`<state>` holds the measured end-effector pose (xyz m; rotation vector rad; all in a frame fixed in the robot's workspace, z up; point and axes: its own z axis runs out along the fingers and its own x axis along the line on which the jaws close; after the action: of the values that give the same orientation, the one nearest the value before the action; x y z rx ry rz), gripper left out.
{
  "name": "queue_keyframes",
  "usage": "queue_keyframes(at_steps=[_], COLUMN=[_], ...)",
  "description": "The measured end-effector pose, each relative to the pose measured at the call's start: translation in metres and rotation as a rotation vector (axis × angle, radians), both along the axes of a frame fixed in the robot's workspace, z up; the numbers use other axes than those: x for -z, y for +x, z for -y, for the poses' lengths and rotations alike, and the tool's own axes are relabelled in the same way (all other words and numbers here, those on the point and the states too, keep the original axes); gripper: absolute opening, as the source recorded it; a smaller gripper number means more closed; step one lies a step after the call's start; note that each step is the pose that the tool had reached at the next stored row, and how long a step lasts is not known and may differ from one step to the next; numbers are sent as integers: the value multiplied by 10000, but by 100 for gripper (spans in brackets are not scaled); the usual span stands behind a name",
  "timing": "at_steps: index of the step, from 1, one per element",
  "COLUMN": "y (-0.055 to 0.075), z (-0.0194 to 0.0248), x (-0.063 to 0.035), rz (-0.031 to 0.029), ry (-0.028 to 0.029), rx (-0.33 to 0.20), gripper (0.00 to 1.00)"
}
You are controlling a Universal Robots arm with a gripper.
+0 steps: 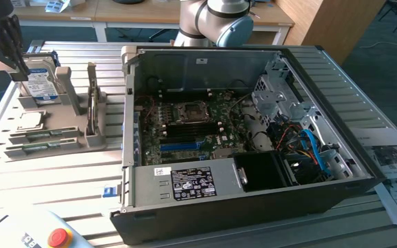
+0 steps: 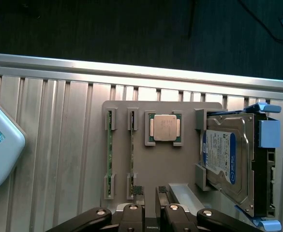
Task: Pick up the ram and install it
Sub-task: 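Pick up the ram and move it above insertion slot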
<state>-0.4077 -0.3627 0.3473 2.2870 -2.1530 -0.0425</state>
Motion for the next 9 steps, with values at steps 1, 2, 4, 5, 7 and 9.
queue_keyframes(at_steps=[1, 2, 4, 5, 7, 9], y=[0, 0, 0, 0, 0, 0], z=[0, 0, 0, 0, 0, 0], x=[0, 0, 0, 0, 0, 0], rz=[0, 0, 0, -1, 0, 0], ry=[0, 0, 0, 0, 0, 0], rx=[0, 0, 0, 0, 0, -1], gripper=[24, 24, 24, 24, 25, 31])
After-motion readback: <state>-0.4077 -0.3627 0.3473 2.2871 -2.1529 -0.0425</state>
